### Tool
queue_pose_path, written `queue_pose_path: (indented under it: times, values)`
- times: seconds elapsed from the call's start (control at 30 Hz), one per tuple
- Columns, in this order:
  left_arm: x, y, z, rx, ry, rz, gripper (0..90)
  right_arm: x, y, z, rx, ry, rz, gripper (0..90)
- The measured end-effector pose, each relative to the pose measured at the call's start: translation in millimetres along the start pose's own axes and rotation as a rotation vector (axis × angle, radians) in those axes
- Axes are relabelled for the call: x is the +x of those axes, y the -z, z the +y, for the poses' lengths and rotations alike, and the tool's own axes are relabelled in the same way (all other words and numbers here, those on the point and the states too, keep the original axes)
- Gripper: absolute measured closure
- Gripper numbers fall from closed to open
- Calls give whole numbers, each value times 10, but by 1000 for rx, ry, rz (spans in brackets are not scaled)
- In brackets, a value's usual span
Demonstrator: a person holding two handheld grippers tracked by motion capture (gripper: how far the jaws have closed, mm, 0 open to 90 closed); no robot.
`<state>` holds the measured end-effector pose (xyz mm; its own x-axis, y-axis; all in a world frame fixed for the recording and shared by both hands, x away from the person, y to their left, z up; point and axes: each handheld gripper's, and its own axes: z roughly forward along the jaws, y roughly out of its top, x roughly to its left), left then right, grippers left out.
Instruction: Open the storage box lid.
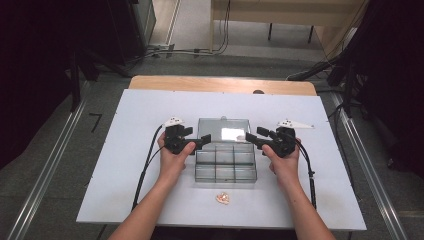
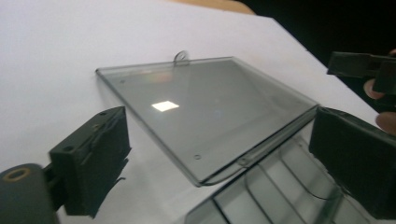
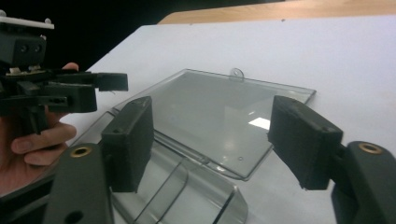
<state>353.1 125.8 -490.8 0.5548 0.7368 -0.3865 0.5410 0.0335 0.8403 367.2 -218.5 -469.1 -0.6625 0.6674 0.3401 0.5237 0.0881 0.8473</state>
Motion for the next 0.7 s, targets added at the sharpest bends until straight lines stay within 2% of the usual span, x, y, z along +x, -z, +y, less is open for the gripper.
queue_pose_path:
  times: [0.07,0.17,0.3,0.53,0.63,0.7]
  values:
    - [-39,51,19,-5,-17,-8,18,35,41,17,1,16,12,225]
    - [-70,113,31,-10,-8,-26,3,90,94,29,7,44,17,176]
    - [-125,191,4,-10,-48,-24,0,171,161,35,27,89,9,114]
    - [-211,360,-52,-21,-107,-35,0,275,286,42,31,124,4,62]
    - [-233,432,-65,-36,-121,-44,0,318,315,31,39,145,16,7]
    - [-250,467,-81,-39,-131,-39,0,346,329,17,48,151,26,0]
